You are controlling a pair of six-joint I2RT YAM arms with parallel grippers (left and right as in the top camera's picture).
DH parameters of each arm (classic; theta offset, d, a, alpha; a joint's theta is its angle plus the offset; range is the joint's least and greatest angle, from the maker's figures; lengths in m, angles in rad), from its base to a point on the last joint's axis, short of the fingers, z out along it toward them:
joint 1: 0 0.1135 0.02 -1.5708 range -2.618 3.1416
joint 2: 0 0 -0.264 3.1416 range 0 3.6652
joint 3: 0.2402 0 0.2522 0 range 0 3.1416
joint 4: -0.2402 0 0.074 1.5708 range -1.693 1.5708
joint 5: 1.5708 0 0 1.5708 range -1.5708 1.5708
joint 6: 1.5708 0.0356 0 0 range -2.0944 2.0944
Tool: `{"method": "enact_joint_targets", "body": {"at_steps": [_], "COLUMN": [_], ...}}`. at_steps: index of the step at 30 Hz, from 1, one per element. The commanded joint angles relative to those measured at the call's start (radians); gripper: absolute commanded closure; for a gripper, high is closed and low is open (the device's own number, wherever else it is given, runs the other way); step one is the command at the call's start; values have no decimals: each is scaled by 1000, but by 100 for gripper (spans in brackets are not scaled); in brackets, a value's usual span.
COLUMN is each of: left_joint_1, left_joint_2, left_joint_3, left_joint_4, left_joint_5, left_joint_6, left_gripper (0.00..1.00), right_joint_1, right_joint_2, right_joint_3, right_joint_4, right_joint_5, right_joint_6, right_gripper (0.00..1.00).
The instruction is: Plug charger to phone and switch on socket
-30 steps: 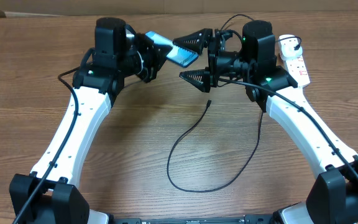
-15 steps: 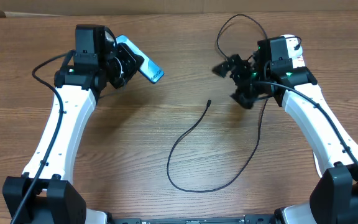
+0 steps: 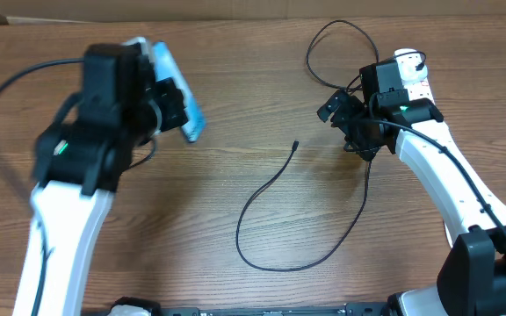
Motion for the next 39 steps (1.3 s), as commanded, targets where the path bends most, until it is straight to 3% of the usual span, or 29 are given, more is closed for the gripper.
{"method": "enact_joint_targets", "body": {"at_steps": [1, 5, 8, 13, 16, 18, 32, 39], "left_joint_1": [0, 0, 0, 0, 0, 0, 0, 0], "left_joint_2": [-67, -53, -22, 31, 57, 69, 142, 177], "left_joint_3": [37, 17, -27, -47, -47, -47, -49, -49], "left_joint_4": [-73, -200, -223, -210, -210, -209, -185, -170], "left_joint_5": [-248, -348, -313, -238, -197, -177, -151, -121], "left_joint_6": [23, -45, -49, -49, -48, -48, -48, -48], "left_gripper": [96, 96, 96, 96, 96, 96, 96, 96], "right_joint_1": [11, 37, 74, 124, 129, 129, 154, 156], "right_joint_2": [19, 42, 72, 111, 137, 151, 182, 214], "right_joint_3": [-5, -5, -5, -5, -5, -5, -5, -5], "right_joint_4": [4, 4, 5, 5, 5, 5, 38, 44], "right_joint_5": [25, 25, 26, 76, 89, 97, 103, 103], "right_joint_6": [-12, -12, -12, -12, -13, -13, -32, -34], "right_gripper": [0, 0, 13, 21, 36, 41, 41, 51]}}
